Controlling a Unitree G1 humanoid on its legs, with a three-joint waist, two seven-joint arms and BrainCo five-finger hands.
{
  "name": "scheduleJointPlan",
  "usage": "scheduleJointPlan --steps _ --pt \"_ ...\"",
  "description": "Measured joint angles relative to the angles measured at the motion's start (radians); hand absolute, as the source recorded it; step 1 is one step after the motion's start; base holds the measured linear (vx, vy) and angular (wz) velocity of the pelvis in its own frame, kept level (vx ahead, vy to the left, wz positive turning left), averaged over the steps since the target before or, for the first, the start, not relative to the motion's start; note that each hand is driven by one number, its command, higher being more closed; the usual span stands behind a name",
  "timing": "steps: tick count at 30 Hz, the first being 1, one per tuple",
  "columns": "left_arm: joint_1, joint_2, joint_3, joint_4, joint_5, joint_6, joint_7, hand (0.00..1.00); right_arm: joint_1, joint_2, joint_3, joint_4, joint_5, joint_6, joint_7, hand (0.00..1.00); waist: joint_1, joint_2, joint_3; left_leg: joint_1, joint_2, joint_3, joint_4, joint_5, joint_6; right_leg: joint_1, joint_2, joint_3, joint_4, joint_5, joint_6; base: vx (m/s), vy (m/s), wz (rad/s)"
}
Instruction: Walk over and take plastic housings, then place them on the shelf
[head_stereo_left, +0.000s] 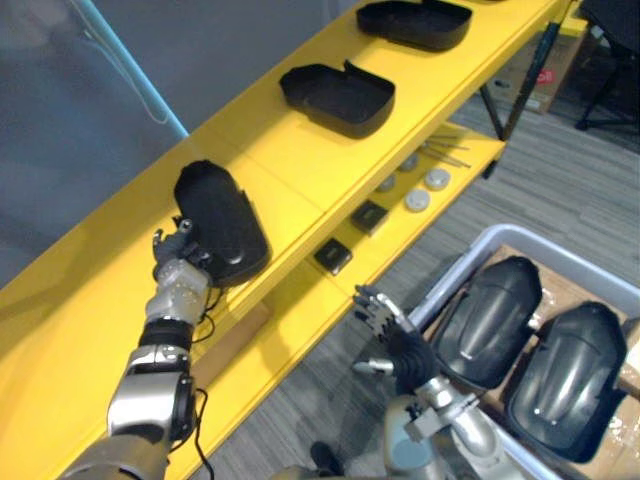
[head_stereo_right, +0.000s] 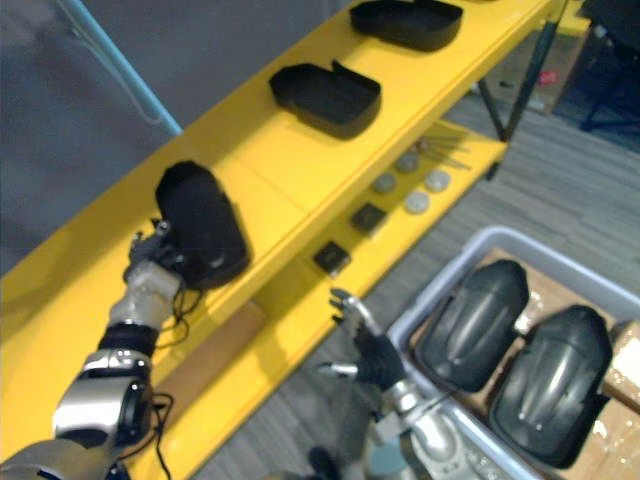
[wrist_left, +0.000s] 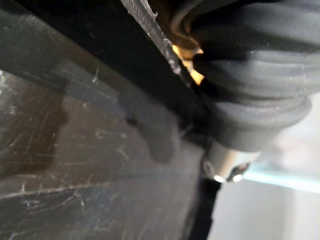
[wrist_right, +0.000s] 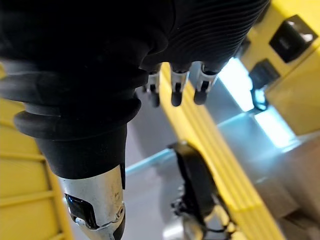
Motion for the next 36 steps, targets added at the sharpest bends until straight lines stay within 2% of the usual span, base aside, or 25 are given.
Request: scheduleJointPlan --steps 6,8,12,13,15,18,20,23,26,28,34,36 --pt "0.0 -0.006 0.099 0.0 -0.005 -0.029 0.13 0.0 0.015 0.012 0.062 -0.024 0.003 -0.001 -0.002 0.0 -0.012 0.003 0.002 0.001 0.0 0.025 -0.001 0.0 0.0 -0.016 0.009 0.019 0.005 -0.002 0.0 0.01 -0.003 -0.1" --pt "0.0 -0.01 0.146 0.0 -0.004 -0.048 0.187 0.0 0.023 0.015 0.072 -0.039 0.002 -0.001 -0.002 0.0 -0.013 0.003 0.002 0.002 0.0 0.025 -0.001 0.0 0.0 -0.015 0.009 0.019 0.006 -0.002 0.0 0.0 0.0 0.0" --pt "0.0 -0.013 0.243 0.0 0.007 -0.088 0.346 0.0 0.025 0.015 0.074 -0.039 0.002 -0.001 -0.002 0.0 -0.012 0.004 0.001 0.007 -0.001 0.029 -0.003 0.0 0.0 -0.013 0.009 0.02 0.006 -0.001 0.0 0.0 0.0 -0.01" --pt "0.0 -0.013 0.256 0.0 0.009 -0.092 0.362 0.0 0.026 0.015 0.074 -0.039 0.002 -0.001 -0.002 0.0 -0.011 0.004 0.001 0.009 -0.001 0.032 -0.004 0.0 0.0 -0.012 0.009 0.021 0.006 -0.001 0.0 0.01 0.002 -0.06" --pt "0.0 -0.013 0.3 -0.001 0.057 -0.109 0.426 0.0 0.032 0.015 0.076 -0.04 0.003 -0.001 0.001 0.0 -0.011 0.006 -0.001 0.014 0.0 0.044 -0.005 0.0 0.001 -0.009 0.011 0.024 0.005 -0.001 0.0 0.01 0.005 -0.05" --pt "-0.006 -0.01 0.36 -0.003 0.16 -0.107 0.485 0.0 0.063 0.016 0.076 -0.04 0.003 -0.001 0.003 0.0 -0.013 0.015 -0.006 0.016 0.002 0.046 -0.005 -0.001 0.002 -0.001 0.011 0.023 0.006 -0.001 0.0 0.01 0.003 0.01" --pt "-0.026 0.007 0.4 -0.004 0.262 -0.079 0.524 0.0 0.076 0.017 0.079 -0.041 0.003 -0.001 0.013 0.0 -0.014 0.015 -0.007 0.024 0.002 0.047 -0.005 -0.001 0.002 0.005 0.011 0.023 0.01 -0.001 0.0 0.02 0.003 0.01" --pt "-0.087 0.065 0.432 -0.006 0.424 0.005 0.552 0.0 0.084 0.019 0.088 -0.041 0.004 -0.001 0.031 0.0 -0.013 0.021 -0.022 0.029 0.001 0.048 -0.007 -0.001 0.002 0.007 0.01 0.025 0.013 -0.001 -0.001 0.0 0.0 0.0" --pt "-0.132 0.098 0.425 -0.006 0.529 0.068 0.552 0.0 0.091 0.019 0.086 -0.041 0.012 -0.001 0.043 0.0 -0.015 0.036 -0.058 0.036 0.001 0.046 -0.013 -0.001 0.001 0.022 0.011 0.02 0.004 -0.001 -0.001 0.0 0.0 0.0" --pt "-0.144 0.111 0.417 -0.006 0.56 0.091 0.553 0.0 0.092 0.019 0.087 -0.04 0.018 -0.001 0.05 0.0 -0.018 0.043 -0.078 0.044 0.001 0.046 -0.019 -0.001 0.002 0.031 0.011 0.016 -0.001 -0.001 0.0 0.0 0.0 0.0" --pt "-0.145 0.136 0.346 -0.006 0.64 0.096 0.575 0.0 0.105 0.019 0.087 -0.031 0.037 -0.001 0.049 0.0 -0.027 0.044 -0.103 0.05 0.004 0.035 -0.023 -0.008 0.009 0.057 0.008 -0.002 -0.031 0.002 0.005 -0.01 -0.002 0.06" --pt "-0.16 0.181 0.306 -0.001 0.664 0.089 0.572 0.0 0.105 0.017 0.086 -0.018 0.037 -0.004 0.048 0.0 -0.034 0.041 -0.107 0.05 0.005 0.018 -0.025 -0.004 0.003 0.071 0.003 -0.016 -0.044 0.004 0.007 0.02 0.001 0.2"
